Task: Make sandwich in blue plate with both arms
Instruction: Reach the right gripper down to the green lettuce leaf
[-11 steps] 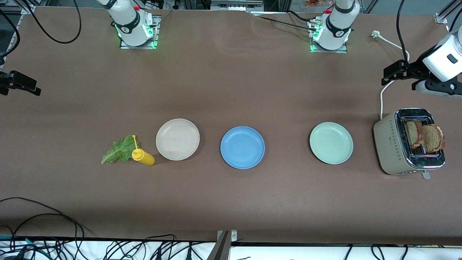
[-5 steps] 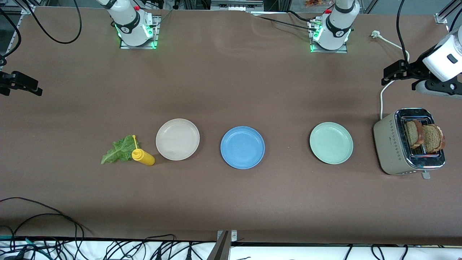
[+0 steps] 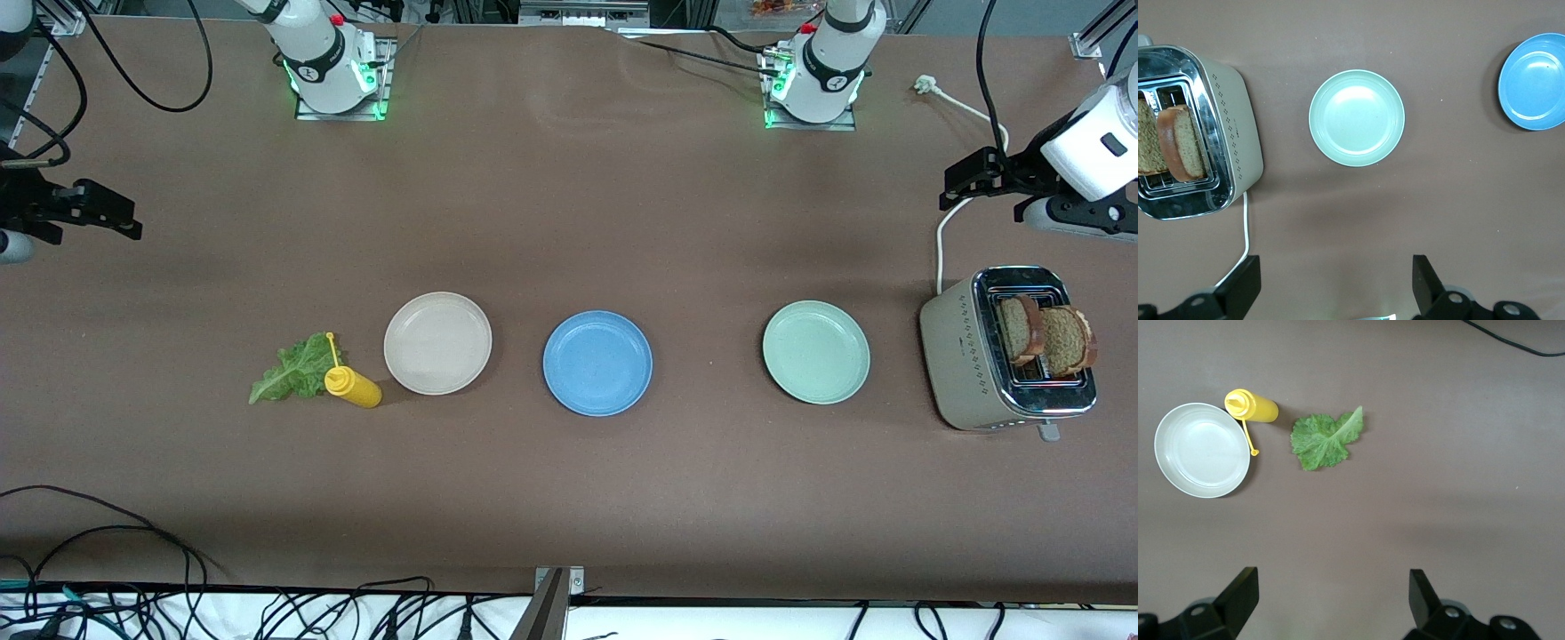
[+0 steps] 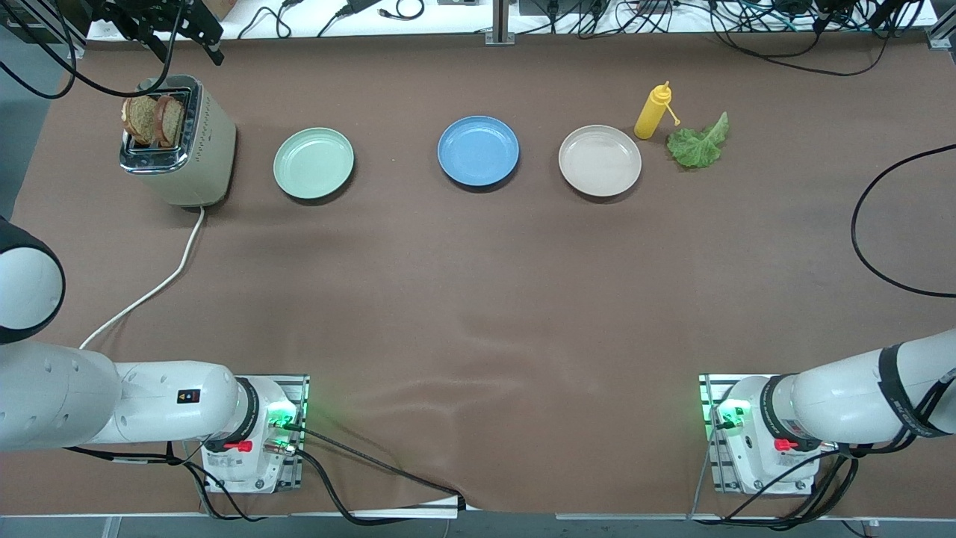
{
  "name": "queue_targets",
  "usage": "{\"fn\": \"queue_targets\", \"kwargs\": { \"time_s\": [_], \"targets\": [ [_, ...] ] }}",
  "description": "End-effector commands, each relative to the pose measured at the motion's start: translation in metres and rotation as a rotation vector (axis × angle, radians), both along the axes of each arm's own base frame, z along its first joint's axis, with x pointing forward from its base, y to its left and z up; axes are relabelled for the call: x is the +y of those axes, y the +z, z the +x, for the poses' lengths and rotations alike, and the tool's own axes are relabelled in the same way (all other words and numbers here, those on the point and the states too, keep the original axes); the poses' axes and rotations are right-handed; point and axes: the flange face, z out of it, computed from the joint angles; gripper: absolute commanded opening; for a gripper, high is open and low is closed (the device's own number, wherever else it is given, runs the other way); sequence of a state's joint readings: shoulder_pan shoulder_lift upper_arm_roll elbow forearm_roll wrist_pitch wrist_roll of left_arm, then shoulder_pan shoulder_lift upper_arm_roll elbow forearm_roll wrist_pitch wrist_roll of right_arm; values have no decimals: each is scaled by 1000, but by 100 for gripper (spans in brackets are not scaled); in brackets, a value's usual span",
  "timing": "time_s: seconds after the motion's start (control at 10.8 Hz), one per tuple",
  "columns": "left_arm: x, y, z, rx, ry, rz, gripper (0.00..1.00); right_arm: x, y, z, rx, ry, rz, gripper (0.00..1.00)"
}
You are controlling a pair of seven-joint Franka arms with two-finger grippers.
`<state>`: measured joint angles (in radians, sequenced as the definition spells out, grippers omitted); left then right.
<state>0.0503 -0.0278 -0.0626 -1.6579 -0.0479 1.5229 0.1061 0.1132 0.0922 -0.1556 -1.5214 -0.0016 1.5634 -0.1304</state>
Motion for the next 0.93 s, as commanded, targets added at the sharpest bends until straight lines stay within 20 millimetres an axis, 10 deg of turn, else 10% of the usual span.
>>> {"fn": "queue_targets", "kwargs": {
  "time_s": [0.0,0.83],
  "targets": [
    [2,6,1,4,-14,-10,100,1,3,0,-8,11,25,100],
    [2,6,1,4,-13,-11,100,1,1,1,-6,10,41,100]
  ]
}}
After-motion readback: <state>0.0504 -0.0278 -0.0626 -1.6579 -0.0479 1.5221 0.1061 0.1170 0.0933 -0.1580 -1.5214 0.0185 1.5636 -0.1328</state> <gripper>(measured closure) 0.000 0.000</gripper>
